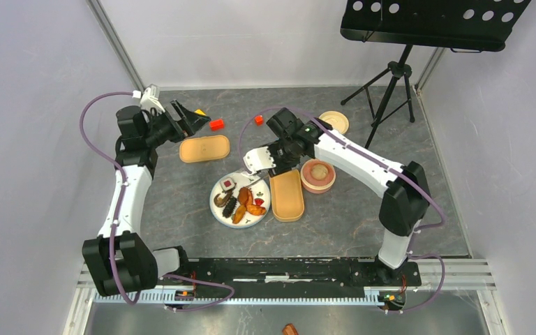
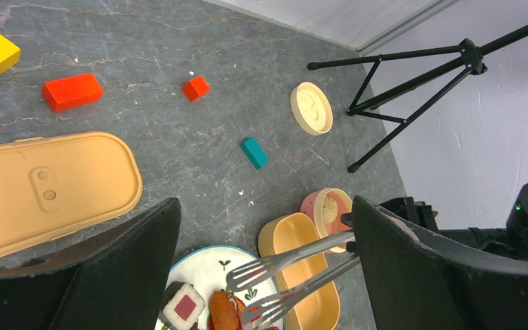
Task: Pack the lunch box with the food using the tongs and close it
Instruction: Pick up the fake food from the plate.
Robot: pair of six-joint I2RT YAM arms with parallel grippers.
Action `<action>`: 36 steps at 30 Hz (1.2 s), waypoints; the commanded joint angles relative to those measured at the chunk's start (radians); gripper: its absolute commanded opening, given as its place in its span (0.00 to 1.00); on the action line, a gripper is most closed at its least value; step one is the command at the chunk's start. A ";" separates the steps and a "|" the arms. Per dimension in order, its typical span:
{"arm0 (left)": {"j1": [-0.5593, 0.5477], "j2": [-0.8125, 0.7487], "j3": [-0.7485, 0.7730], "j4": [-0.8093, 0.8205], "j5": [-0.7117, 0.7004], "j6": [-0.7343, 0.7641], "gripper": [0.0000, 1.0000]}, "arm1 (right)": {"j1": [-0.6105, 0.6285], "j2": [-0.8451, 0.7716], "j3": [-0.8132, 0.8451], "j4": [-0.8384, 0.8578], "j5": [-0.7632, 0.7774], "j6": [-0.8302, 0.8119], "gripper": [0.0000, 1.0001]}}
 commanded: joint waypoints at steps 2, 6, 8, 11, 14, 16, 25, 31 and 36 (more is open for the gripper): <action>0.019 -0.020 0.001 0.030 -0.004 0.001 1.00 | 0.012 0.072 0.114 0.067 0.007 -0.067 0.53; 0.032 -0.016 0.006 0.032 -0.001 -0.003 1.00 | 0.017 0.107 0.132 0.074 0.007 -0.083 0.53; 0.036 -0.010 0.006 0.035 -0.001 -0.007 1.00 | 0.020 0.118 0.135 0.083 0.006 -0.092 0.52; 0.039 -0.005 0.006 0.046 -0.001 -0.017 1.00 | 0.022 0.143 0.156 0.079 0.007 -0.099 0.52; 0.042 0.002 0.011 0.048 -0.001 -0.017 1.00 | 0.024 0.163 0.175 0.069 0.000 -0.110 0.52; 0.047 0.004 0.012 0.051 -0.003 -0.020 1.00 | 0.025 0.172 0.177 0.079 0.000 -0.114 0.52; 0.059 0.002 0.006 0.051 -0.001 -0.020 1.00 | 0.033 0.231 0.236 0.072 -0.008 -0.135 0.51; 0.066 -0.001 0.001 0.050 -0.001 -0.020 1.00 | 0.041 0.250 0.247 0.064 -0.016 -0.163 0.51; 0.074 -0.009 -0.002 0.046 -0.001 -0.022 1.00 | 0.047 0.265 0.256 0.072 -0.015 -0.182 0.50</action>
